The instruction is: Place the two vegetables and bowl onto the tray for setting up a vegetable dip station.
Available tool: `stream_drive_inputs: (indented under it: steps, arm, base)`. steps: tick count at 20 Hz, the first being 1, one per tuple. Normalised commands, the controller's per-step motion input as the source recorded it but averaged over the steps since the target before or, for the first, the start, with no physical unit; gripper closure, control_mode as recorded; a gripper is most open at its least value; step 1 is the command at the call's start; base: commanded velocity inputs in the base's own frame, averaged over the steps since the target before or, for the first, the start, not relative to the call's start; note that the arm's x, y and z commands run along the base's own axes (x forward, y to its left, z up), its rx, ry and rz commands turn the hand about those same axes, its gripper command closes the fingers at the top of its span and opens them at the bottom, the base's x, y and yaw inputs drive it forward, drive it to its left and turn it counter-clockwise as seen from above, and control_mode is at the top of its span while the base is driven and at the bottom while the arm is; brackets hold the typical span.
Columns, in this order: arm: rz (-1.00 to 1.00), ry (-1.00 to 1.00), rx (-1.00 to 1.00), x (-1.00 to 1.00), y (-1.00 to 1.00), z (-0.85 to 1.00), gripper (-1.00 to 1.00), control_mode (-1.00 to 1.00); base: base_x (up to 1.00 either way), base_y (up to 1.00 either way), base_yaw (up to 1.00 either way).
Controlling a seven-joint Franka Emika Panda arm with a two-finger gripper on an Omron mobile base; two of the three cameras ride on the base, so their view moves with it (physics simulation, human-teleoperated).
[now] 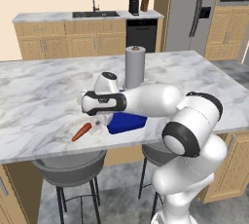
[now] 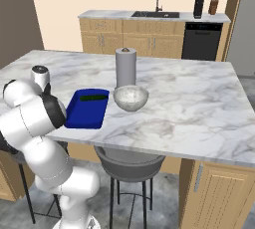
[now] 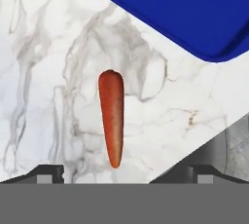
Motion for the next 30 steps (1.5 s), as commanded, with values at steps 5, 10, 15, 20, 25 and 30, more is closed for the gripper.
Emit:
stream_drive_inputs:
  steps: [5, 10, 15, 20, 25, 30]
  arm:
    - [0.0, 0.0, -0.06, 0.0, 0.0, -0.15, -1.0, -1.0]
    - [0.0, 0.0, -0.08, 0.02, 0.03, -0.22, -1.0, -1.0]
    - [0.0, 0.0, -0.05, 0.16, 0.13, -0.14, -1.0, -1.0]
    - [0.0, 0.0, -0.04, 0.2, 0.14, -0.13, -1.0, -1.0]
    - [0.0, 0.0, -0.03, 0.13, 0.14, -0.17, -1.0, -1.0]
    - [0.0, 0.0, -0.03, 0.04, 0.12, -0.23, -1.0, -1.0]
  base:
    - [0.0, 0.0, 0.0]
    - [0.0, 0.0, 0.0]
    - [0.0, 0.0, 0.0]
    - [0.0, 0.0, 0.0]
    - [0.0, 0.0, 0.0]
    - [0.0, 0.0, 0.0]
